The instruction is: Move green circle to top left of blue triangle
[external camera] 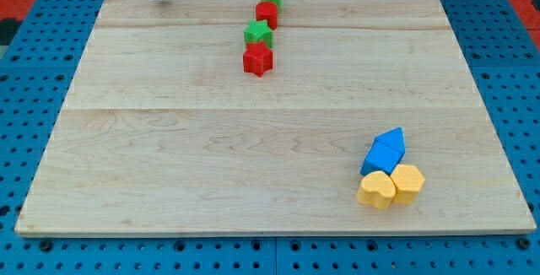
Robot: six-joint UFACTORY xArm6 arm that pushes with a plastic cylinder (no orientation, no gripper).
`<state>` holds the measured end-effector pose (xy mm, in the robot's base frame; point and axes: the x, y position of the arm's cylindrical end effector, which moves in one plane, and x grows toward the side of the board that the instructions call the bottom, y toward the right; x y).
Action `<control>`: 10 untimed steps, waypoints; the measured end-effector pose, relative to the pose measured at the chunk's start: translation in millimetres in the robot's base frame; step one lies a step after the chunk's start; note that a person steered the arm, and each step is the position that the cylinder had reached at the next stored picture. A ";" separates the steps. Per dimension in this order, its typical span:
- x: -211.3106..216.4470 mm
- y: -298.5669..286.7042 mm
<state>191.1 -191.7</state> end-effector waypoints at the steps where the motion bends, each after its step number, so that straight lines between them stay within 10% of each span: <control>1: 2.7 63.4; 6: 72.5 261.5; 9: 27.0 290.4; 10: 93.9 315.2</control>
<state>285.0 123.5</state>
